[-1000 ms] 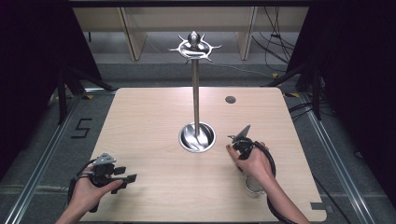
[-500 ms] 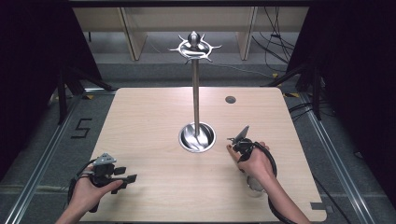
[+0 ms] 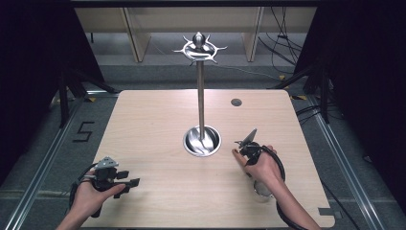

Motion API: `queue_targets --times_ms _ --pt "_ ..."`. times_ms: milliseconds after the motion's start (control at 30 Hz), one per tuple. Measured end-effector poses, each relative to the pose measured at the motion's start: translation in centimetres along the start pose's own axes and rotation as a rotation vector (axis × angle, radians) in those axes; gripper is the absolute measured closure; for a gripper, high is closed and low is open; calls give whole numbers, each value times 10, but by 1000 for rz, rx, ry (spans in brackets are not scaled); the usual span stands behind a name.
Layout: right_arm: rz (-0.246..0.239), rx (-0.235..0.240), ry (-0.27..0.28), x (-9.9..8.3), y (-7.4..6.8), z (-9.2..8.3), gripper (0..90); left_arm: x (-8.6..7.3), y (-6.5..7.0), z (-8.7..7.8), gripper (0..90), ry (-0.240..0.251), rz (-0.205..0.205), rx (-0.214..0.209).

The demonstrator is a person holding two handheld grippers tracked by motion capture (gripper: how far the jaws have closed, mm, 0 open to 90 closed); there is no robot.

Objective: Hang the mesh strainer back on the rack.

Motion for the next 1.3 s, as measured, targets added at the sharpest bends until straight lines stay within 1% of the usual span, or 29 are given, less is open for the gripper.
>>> queue_targets --times_ms 100,200,267,300,333,367,400,433,467,500,533,567,600,667,700,800,867,900,933,967,1000,1033,1067,1133,1167,1200,1233,1267,1300 --pt "1 4 13 -1 2 -2 692 0 1 0 382 17 -7 12" --pt "6 6 42 -2 4 -5 693 0 0 0 382 16 -4 17" --pt "32 12 53 -3 3 -8 693 0 1 0 383 17 0 21" --pt "33 4 64 -4 4 -9 693 0 2 0 384 23 -7 22" --pt "31 6 75 -5 5 -10 693 0 1 0 384 20 -6 5" --pt "35 6 77 -5 5 -13 693 0 1 -1 384 16 -2 6" --pt "35 6 98 -7 6 -14 693 0 1 -1 384 13 1 5" --pt "37 22 114 -8 6 -15 693 0 1 -1 384 16 0 8" --pt "44 19 137 -10 6 -17 693 0 1 -2 384 18 2 13" --pt "37 29 155 -11 7 -19 694 0 2 -1 385 23 -5 9" --pt "31 24 172 -12 8 -23 693 0 2 -1 384 26 -8 12" --pt "14 28 196 -14 9 -25 693 0 2 -1 384 26 -8 12" --pt "38 27 204 -16 9 -27 693 1 2 -1 384 29 -11 8" --pt "14 25 246 -19 11 -31 693 1 2 -2 384 33 -17 4" --pt "-3 35 277 -21 13 -33 693 1 1 -2 384 32 -14 8" --pt "-17 44 341 -27 15 -37 693 1 0 -2 384 37 -17 14" --pt "-13 47 371 -31 15 -39 694 2 1 -2 384 44 -20 11" --pt "-44 47 392 -31 17 -40 693 2 1 -2 384 45 -21 14" --pt "-49 51 408 -33 17 -42 694 2 1 -3 384 40 -16 13" --pt "-48 54 427 -33 18 -43 693 2 1 -3 384 43 -15 17" --pt "-33 60 441 -34 17 -45 694 2 1 -3 384 42 -16 11" --pt "-40 63 455 -35 18 -46 694 2 1 -3 384 40 -15 13" --pt "-65 62 487 -34 20 -46 693 2 1 -3 384 38 -15 9" --pt "-44 67 512 -35 19 -49 693 2 0 -3 384 39 -14 10" --pt "-44 67 512 -35 19 -49 693 3 0 -4 384 37 -13 10" --pt "-2 84 534 -36 16 -51 693 3 1 -3 384 39 -14 11" --pt "-20 80 550 -36 18 -52 693 3 0 -4 385 38 -11 10" --pt "-1 87 589 -35 17 -51 693 3 1 -3 385 48 -17 13" --pt "-1 87 589 -35 17 -51 693 3 1 -3 385 48 -17 13"
Point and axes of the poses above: each handheld gripper's, and its own axes: z roughly forward along the jaws, x roughly out of its top, y roughly to its right, the point moved 3 cm from there along z, roughly forward along the jaws, and after that the axes turned 15 degrees about y, right-handed, at the moved point
